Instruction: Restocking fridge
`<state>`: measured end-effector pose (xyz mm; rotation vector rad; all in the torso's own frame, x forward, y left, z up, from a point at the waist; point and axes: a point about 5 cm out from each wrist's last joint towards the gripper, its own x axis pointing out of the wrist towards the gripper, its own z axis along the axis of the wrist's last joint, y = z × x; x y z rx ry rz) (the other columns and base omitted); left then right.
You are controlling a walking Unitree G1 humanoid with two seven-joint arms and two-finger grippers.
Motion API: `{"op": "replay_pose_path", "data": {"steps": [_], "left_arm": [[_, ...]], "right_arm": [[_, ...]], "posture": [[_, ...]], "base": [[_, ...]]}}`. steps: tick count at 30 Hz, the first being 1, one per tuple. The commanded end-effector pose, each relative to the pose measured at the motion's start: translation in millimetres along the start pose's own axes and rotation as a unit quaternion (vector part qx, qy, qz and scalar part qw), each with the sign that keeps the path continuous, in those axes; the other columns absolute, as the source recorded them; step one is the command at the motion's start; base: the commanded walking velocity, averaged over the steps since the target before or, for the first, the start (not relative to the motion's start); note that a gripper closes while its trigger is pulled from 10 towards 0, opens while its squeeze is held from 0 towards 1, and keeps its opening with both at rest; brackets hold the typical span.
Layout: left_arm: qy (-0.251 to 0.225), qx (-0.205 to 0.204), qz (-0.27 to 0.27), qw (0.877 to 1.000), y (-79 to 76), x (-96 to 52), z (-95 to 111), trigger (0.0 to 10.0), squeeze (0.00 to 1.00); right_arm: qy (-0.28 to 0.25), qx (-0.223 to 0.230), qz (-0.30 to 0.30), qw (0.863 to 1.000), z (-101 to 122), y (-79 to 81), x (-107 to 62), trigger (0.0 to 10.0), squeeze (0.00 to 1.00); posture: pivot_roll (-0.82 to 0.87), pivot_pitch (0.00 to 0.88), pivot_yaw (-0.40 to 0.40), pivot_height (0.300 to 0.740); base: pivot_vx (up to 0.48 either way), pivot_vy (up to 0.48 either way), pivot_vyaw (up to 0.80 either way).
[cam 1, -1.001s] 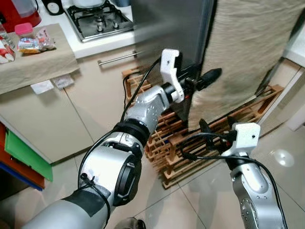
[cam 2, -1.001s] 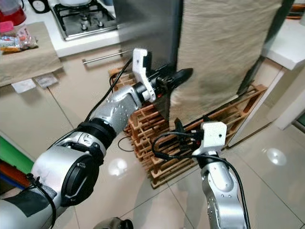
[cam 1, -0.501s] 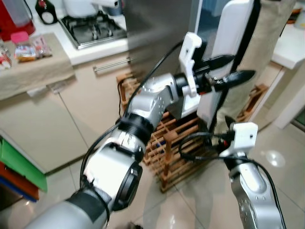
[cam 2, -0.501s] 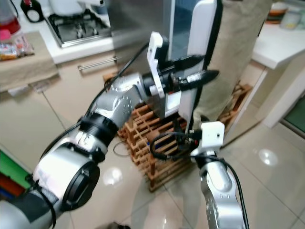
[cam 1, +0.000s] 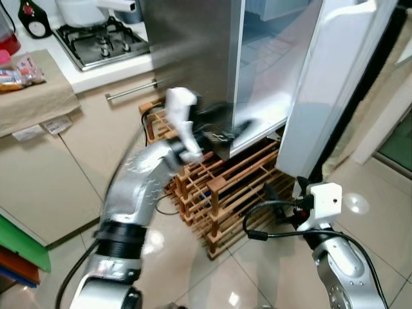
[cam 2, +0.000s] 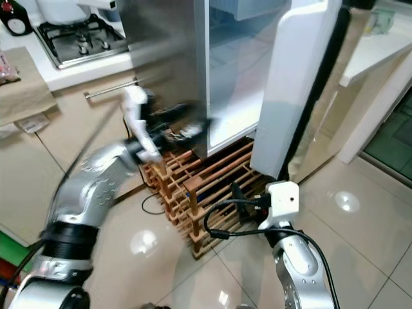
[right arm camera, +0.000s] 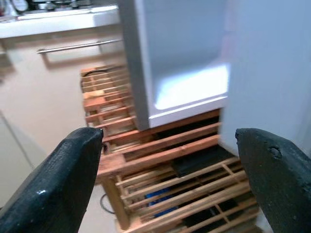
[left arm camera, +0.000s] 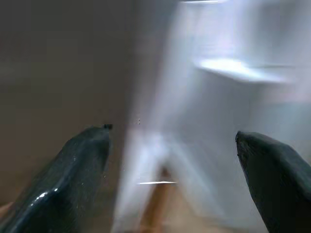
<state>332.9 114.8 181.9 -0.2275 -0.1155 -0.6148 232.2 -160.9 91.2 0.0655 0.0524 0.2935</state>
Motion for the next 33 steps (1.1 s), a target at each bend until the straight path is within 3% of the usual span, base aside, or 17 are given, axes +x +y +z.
{"op": "replay_pose_path", "data": {"steps": [1, 3, 4, 7, 9, 12, 15, 21, 28, 31, 33], "left_arm": [[-0.003, 0.019, 0.096, 0.995, 17.7, -8.7, -4, 10.0, 0.00], [-0.003, 0.024, 0.179, 0.984, 27.6, -22.1, -8, 10.0, 0.00], [-0.003, 0.024, 0.179, 0.984, 27.6, -22.1, -8, 10.0, 0.00], [0.003, 0.058, 0.261, 0.963, 34.4, -32.3, -13, 10.0, 0.00], [0.002, 0.064, 0.276, 0.959, 35.5, -33.6, -13, 10.0, 0.00], [0.023, 0.092, 0.347, 0.933, 46.4, -41.7, -24, 10.0, 0.00], [0.042, 0.120, 0.384, 0.914, 54.4, -46.7, -32, 10.0, 0.00], [0.063, 0.130, 0.401, 0.905, 60.1, -49.8, -41, 10.0, 0.00], [0.066, 0.133, 0.394, 0.907, 56.2, -48.0, -47, 10.0, 0.00], [0.064, 0.133, 0.390, 0.909, 55.9, -46.6, -48, 10.0, 0.00], [0.065, 0.132, 0.387, 0.910, 54.8, -45.2, -49, 10.0, 0.00]], "right_arm": [[-0.018, 0.009, 0.025, 0.999, 10, 8.5, 10.2, 10.0, 0.00], [-0.033, 0.009, 0.042, 0.999, 18, 12.5, 20.3, 10.0, 0.00], [-0.033, 0.009, 0.042, 0.999, 18, 12.5, 20.3, 10.0, 0.00], [-0.053, 0.004, 0.031, 0.998, 29, 4.1, 34.8, 10.0, 0.00], [-0.056, 0.005, 0.026, 0.998, 31, 1.7, 37.0, 10.0, 0.00], [-0.069, -0.001, -0.003, 0.998, 37, -11.2, 48.0, 10.0, 0.00], [-0.083, -0.016, -0.029, 0.996, 45, -25.2, 56.1, 10.0, 0.00], [-0.094, -0.027, -0.053, 0.994, 53, -41.0, 61.4, 10.0, 0.00], [-0.100, -0.048, -0.093, 0.989, 58, -68.3, 55.9, 10.0, 0.00], [-0.098, -0.063, -0.122, 0.986, 59, -87.4, 46.9, 10.0, 0.00], [-0.091, -0.079, -0.170, 0.978, 60, -111.4, 33.6, 10.0, 0.00]], "posture": [[-0.10, 0.000, 0.046, 0.740], [-0.09, 0.000, 0.042, 0.740], [-0.09, 0.000, 0.042, 0.740], [-0.09, 0.000, 0.042, 0.740], [-0.09, 0.000, 0.042, 0.740], [-0.09, 0.000, 0.046, 0.740], [-0.09, 0.000, 0.049, 0.740], [-0.10, 0.000, 0.051, 0.740], [-0.10, 0.000, 0.056, 0.740], [-0.11, 0.000, 0.060, 0.740], [-0.11, 0.000, 0.061, 0.740]], "base": [[0.000, 0.000, 0.00], [0.000, 0.000, 0.00], [0.000, 0.000, 0.00], [0.000, 0.000, 0.00], [0.000, 0.000, 0.00], [0.000, 0.000, 0.00], [0.000, 0.000, 0.00], [0.000, 0.000, 0.00], [0.000, 0.000, 0.00], [0.000, 0.000, 0.00], [0.000, 0.000, 0.00]]}}
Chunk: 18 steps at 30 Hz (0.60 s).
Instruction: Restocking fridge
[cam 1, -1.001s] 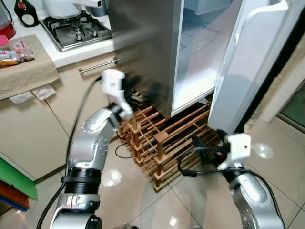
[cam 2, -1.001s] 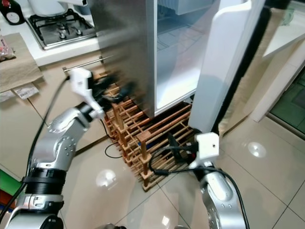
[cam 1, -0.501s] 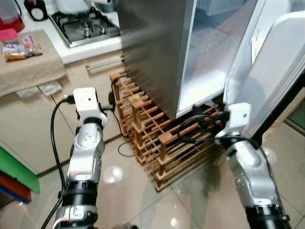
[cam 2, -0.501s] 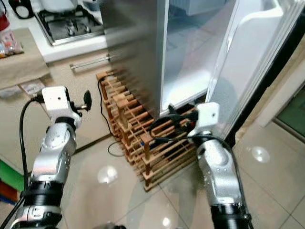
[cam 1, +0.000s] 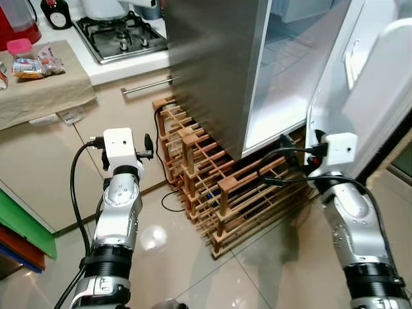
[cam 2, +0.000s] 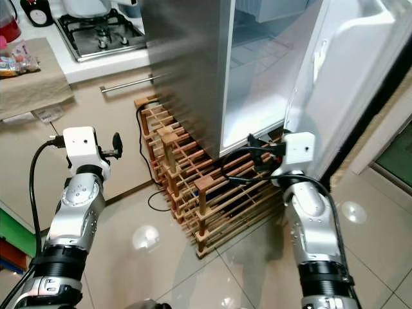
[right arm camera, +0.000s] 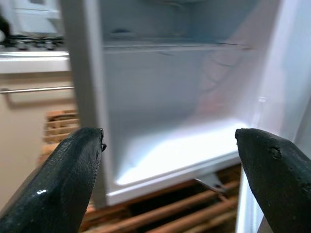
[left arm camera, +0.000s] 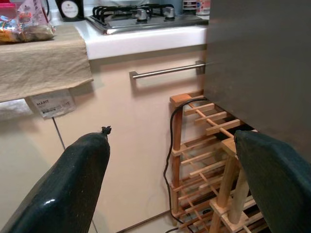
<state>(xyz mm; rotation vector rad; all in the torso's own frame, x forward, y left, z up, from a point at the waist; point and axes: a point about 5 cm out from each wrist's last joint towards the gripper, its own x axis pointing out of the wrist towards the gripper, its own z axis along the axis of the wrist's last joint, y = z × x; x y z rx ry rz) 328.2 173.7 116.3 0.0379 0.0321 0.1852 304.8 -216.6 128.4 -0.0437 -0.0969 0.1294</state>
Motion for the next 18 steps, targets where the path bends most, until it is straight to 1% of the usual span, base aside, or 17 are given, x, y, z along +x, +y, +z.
{"op": "replay_pose_path", "data": {"steps": [1, 2, 6, 7, 9, 11, 14, 16, 18], "left_arm": [[-0.003, 0.003, -0.002, 1.000, -3.4, 1.6, 1, 10.0, 0.00], [-0.002, 0.004, -0.004, 1.000, -4.5, 1.9, 1, 10.0, 0.00], [-0.002, 0.010, -0.010, 1.000, -9.0, 2.6, 1, 10.0, 0.00], [-0.003, 0.011, -0.012, 1.000, -9.9, 2.8, 1, 10.0, 0.00], [-0.005, 0.014, -0.015, 1.000, -12.1, 3.3, 2, 10.0, 0.00], [-0.010, 0.021, -0.019, 1.000, -13.2, 3.6, 4, 10.0, 0.00], [-0.015, 0.027, -0.022, 0.999, -13.8, 4.4, 7, 10.0, 0.00], [-0.022, 0.028, -0.026, 0.999, -14.2, 5.4, 10, 10.0, 0.00], [-0.027, 0.024, -0.027, 0.999, -13.8, 6.0, 13, 10.0, 0.00]], "right_arm": [[-0.017, -0.028, -0.105, 0.994, 12, -53.2, -13.4, 10.0, 0.00], [-0.017, -0.036, -0.114, 0.993, 13, -59.1, -16.3, 10.0, 0.00], [-0.011, -0.048, -0.143, 0.988, 14, -68.6, -22.2, 10.0, 0.00], [-0.009, -0.048, -0.149, 0.988, 13, -69.6, -23.0, 10.0, 0.00], [-0.008, -0.048, -0.155, 0.987, 12, -65.9, -23.1, 10.0, 0.00], [-0.011, -0.037, -0.159, 0.987, 11, -57.6, -21.3, 10.0, 0.00], [-0.014, -0.015, -0.143, 0.990, 8, -37.7, -17.5, 10.0, 0.00], [-0.016, 0.004, -0.112, 0.994, 5, -17.2, -14.9, 10.0, 0.00], [-0.010, 0.018, -0.092, 0.996, -1, -0.7, -12.9, 10.0, 0.00]], "posture": [[-0.12, 0.000, 0.064, 0.740], [-0.12, 0.000, 0.065, 0.740], [-0.12, 0.000, 0.066, 0.740], [-0.12, 0.000, 0.066, 0.740], [-0.12, 0.000, 0.066, 0.740], [-0.12, 0.000, 0.065, 0.740], [-0.12, 0.000, 0.063, 0.740], [-0.11, 0.000, 0.059, 0.740], [-0.11, 0.000, 0.059, 0.740]], "base": [[0.000, 0.000, 0.00], [0.000, 0.000, 0.00], [0.000, 0.000, 0.00], [0.000, 0.000, 0.00], [0.000, 0.000, 0.00], [0.000, 0.000, 0.00], [0.000, 0.000, 0.00], [0.000, 0.000, 0.00], [0.000, 0.000, 0.60]]}}
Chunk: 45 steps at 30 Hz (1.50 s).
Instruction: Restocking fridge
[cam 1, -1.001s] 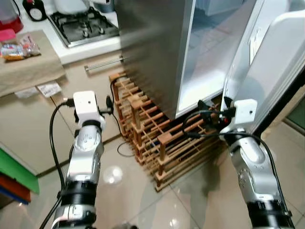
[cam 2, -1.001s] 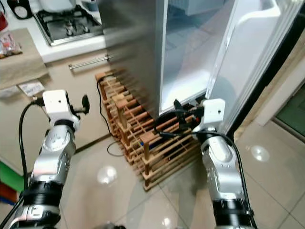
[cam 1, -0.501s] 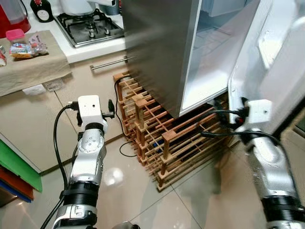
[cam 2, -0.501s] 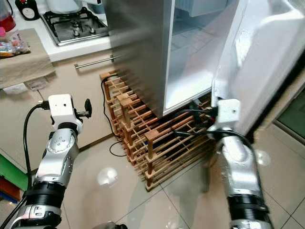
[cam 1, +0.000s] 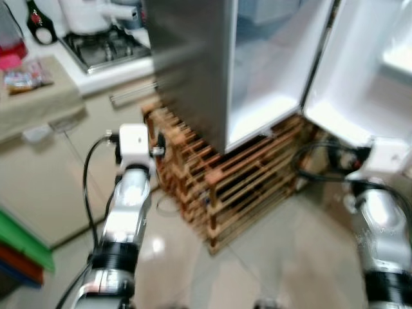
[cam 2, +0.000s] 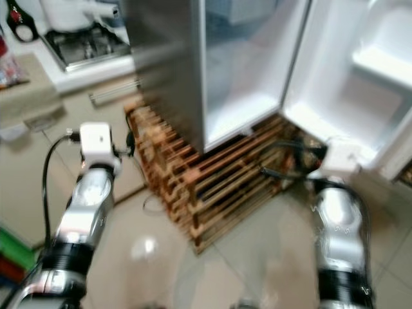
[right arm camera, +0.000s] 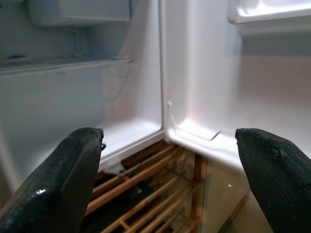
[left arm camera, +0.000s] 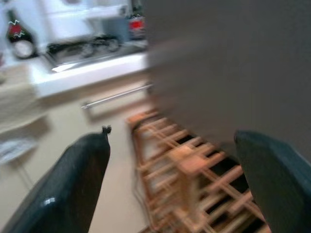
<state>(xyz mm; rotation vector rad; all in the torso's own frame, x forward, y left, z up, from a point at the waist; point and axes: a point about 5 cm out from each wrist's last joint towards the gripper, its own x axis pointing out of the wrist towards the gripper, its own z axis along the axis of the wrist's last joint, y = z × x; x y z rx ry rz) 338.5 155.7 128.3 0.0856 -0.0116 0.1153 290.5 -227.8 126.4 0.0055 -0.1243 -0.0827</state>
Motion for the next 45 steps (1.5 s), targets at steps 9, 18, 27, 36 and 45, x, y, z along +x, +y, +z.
{"op": "replay_pose_path", "data": {"steps": [9, 18, 27, 36, 45], "left_arm": [[0.004, -0.021, 0.019, 1.000, 11.1, -3.5, -1, 10.0, 0.00], [0.011, 0.010, 0.006, 1.000, 1.3, -8.5, -2, 10.0, 0.00], [0.015, 0.045, 0.009, 0.999, 9.9, -9.7, -5, 10.0, 0.00], [0.000, 0.039, -0.023, 0.999, -6.6, -10.7, 2, 10.0, 0.00], [0.010, 0.035, -0.002, 0.999, -3.2, -1.8, 3, 10.0, 0.00]], "right_arm": [[0.036, 0.053, 0.059, 0.996, -15, 43.3, -3.7, 10.0, 0.00], [0.063, 0.068, 0.097, 0.991, -26, 56.1, -6.7, 10.0, 0.00], [0.082, 0.089, 0.119, 0.985, -36, 63.1, -14.7, 10.0, 0.00], [0.079, 0.088, 0.126, 0.985, -36, 67.3, -11.2, 10.0, 0.00], [0.041, 0.053, 0.138, 0.988, -21, 72.5, -5.3, 10.0, 0.00]], "posture": [[-0.08, 0.000, 0.046, 0.740], [-0.05, 0.000, 0.036, 0.740], [-0.05, 0.000, 0.031, 0.740], [-0.05, 0.000, 0.040, 0.740], [-0.05, 0.000, 0.034, 0.740]], "base": [[0.000, 0.178, 0.57], [0.000, 0.279, 0.53], [0.000, 0.000, 0.51], [0.000, -0.092, 0.50], [0.279, -0.386, 0.20]]}}
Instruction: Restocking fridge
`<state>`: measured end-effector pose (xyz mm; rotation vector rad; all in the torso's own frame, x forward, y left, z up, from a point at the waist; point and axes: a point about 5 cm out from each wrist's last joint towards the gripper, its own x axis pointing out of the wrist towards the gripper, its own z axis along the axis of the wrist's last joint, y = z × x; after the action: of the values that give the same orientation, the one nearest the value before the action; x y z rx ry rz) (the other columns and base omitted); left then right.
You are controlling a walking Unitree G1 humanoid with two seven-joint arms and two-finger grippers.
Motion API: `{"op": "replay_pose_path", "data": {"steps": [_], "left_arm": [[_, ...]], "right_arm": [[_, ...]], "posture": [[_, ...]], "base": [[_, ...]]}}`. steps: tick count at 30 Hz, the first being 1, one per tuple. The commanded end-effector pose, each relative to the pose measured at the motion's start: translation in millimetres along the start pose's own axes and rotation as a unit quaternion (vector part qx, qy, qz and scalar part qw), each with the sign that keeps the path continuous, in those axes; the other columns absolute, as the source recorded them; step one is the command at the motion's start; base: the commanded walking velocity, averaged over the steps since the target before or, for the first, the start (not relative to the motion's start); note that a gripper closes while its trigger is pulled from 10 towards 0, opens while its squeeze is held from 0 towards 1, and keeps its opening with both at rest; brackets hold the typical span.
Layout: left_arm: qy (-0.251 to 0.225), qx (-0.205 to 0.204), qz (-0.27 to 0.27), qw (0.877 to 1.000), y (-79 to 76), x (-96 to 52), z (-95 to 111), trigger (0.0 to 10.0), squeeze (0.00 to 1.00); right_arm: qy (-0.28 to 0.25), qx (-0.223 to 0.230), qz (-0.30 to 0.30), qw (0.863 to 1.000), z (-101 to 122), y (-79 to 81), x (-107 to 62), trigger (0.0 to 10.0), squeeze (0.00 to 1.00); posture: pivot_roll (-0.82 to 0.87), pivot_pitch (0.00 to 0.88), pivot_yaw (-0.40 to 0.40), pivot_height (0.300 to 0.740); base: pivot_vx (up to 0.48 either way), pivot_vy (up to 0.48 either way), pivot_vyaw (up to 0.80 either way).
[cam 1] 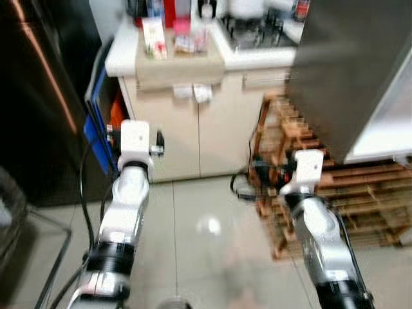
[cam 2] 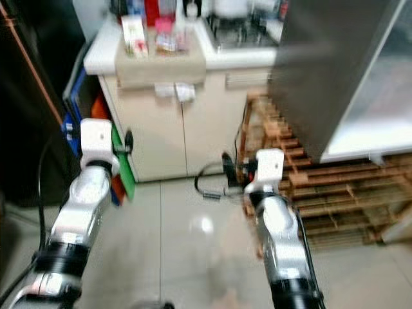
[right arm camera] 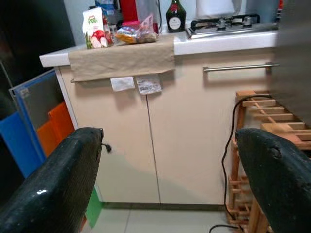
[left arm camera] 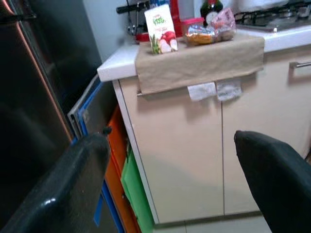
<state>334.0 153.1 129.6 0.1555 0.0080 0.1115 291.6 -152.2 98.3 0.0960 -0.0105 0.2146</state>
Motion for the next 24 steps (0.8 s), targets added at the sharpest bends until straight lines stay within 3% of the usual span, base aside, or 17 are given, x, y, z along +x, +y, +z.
{"op": "replay_pose_path", "data": {"steps": [1, 7, 11, 12, 13, 15, 16, 20, 22, 23, 24], "left_arm": [[0.001, 0.000, 0.000, 1.000, -1.0, 3.4, 3, 10.0, 0.00], [0.013, -0.004, 0.000, 1.000, 5.8, 4.2, -1, 10.0, 0.00], [0.025, 0.013, 0.004, 1.000, 29.8, -18.2, -20, 10.0, 0.00], [0.025, 0.013, 0.004, 1.000, 29.8, -18.2, -20, 10.0, 0.00], [0.035, -0.013, 0.002, 0.999, 36.7, -32.6, -30, 10.0, 0.00], [0.033, -0.036, -0.005, 0.999, 37.9, -41.8, -33, 10.0, 0.00], [0.025, -0.039, -0.018, 0.999, 35.1, -46.6, -33, 10.0, 0.00], [-0.002, -0.059, -0.091, 0.994, 14.4, -54.0, -25, 10.0, 0.00], [-0.006, -0.049, -0.109, 0.993, 17.1, -61.3, -27, 10.0, 0.00], [-0.005, -0.010, -0.104, 0.995, 35.5, -76.9, -34, 10.0, 0.00], [-0.011, -0.002, -0.085, 0.996, 45.4, -83.0, -35, 10.0, 0.00]], "right_arm": [[-0.016, -0.005, -0.004, 1.000, 8, -2.3, 1.9, 10.0, 0.00], [-0.031, -0.008, -0.073, 0.997, 11, -15.9, -0.5, 10.0, 0.00], [0.025, -0.114, -0.163, 0.980, -1, -36.4, -14.0, 10.0, 0.00], [0.025, -0.114, -0.163, 0.980, -1, -36.4, -14.0, 10.0, 0.00], [0.047, -0.133, -0.158, 0.977, -7, -38.0, -16.9, 10.0, 0.00], [0.052, -0.126, -0.146, 0.980, -10, -36.9, -17.0, 10.0, 0.00], [0.047, -0.102, -0.135, 0.984, -11, -34.7, -15.7, 10.0, 0.00], [0.028, -0.065, -0.114, 0.991, -9, -25.6, -8.7, 10.0, 0.00], [0.020, -0.055, -0.104, 0.993, -7, -20.9, -7.9, 10.0, 0.00], [0.003, -0.039, -0.081, 0.996, -4, -12.2, -8.9, 10.0, 0.00], [-0.001, -0.034, -0.074, 0.997, -3, -10.0, -10.1, 10.0, 0.00]], "posture": [[-0.05, 0.000, 0.034, 0.740], [-0.04, 0.000, 0.039, 0.740], [-0.03, 0.000, 0.032, 0.740], [-0.03, 0.000, 0.032, 0.740], [-0.02, 0.000, 0.016, 0.740], [-0.01, 0.000, 0.013, 0.740], [0.00, 0.000, 0.002, 0.740], [0.01, 0.000, -0.009, 0.740], [0.02, 0.000, -0.010, 0.740], [0.03, 0.000, -0.008, 0.740], [0.04, 0.000, -0.007, 0.740]], "base": [[0.300, -0.371, 0.67], [0.318, -0.308, 0.62], [0.000, 0.000, 0.28], [0.000, 0.000, 0.00], [0.000, 0.000, 0.00], [0.000, 0.000, 0.00], [0.000, 0.000, 0.00], [0.000, 0.000, 0.00], [0.000, 0.000, 0.00], [0.000, 0.000, 0.00], [0.000, 0.000, 0.00]]}}
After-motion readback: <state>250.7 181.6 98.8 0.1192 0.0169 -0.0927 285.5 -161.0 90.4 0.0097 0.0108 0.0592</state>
